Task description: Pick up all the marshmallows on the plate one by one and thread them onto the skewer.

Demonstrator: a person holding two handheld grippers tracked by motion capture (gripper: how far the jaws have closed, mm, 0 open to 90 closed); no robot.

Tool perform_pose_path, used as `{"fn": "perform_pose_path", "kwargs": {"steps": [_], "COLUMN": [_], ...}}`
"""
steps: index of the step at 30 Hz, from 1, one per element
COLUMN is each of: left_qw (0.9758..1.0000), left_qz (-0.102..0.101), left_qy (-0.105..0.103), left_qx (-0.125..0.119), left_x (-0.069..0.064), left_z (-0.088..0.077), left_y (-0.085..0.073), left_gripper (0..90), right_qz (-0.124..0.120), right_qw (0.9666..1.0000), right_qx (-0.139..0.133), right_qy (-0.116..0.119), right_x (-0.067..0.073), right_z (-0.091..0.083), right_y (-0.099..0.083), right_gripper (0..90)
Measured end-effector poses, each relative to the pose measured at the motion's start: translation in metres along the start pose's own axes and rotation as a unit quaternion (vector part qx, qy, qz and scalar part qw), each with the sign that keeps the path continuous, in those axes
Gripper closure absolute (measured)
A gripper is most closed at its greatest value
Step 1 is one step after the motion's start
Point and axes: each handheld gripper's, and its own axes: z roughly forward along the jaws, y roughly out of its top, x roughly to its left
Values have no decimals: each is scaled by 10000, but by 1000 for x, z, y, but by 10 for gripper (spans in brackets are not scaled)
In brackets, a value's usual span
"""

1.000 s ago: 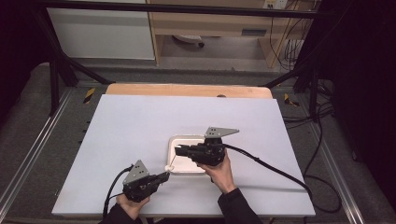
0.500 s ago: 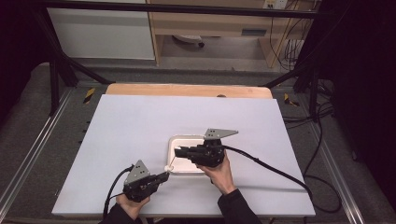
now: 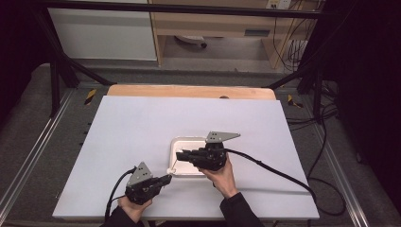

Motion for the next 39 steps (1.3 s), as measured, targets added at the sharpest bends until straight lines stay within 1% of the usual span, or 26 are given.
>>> {"fn": "perform_pose_path", "kwargs": {"steps": [7,15,19,23,25,39], "left_qw": [10000,9999,9999,9999,9999,9999], "left_qz": [17,49,62,53,54,67], "left_qy": [27,68,45,66,63,48], "left_qx": [82,84,119,101,93,148], "left_x": [0,0,0,0,0,0], "left_z": [1,1,2,1,1,2], "left_y": [0,0,0,0,0,1], "left_gripper": [890,890,890,890,891,890], "right_qz": [4,11,23,29,22,55], "right_qw": [10000,10000,10000,10000,9999,9999], "right_qx": [46,54,68,52,92,59], "right_qy": [5,28,32,64,51,117], "right_x": [-1,-1,-1,-1,-1,0], "right_z": [1,2,2,3,3,5], "right_y": [-2,-3,-4,-5,-5,-8], "right_gripper": [840,843,844,845,846,850]}}
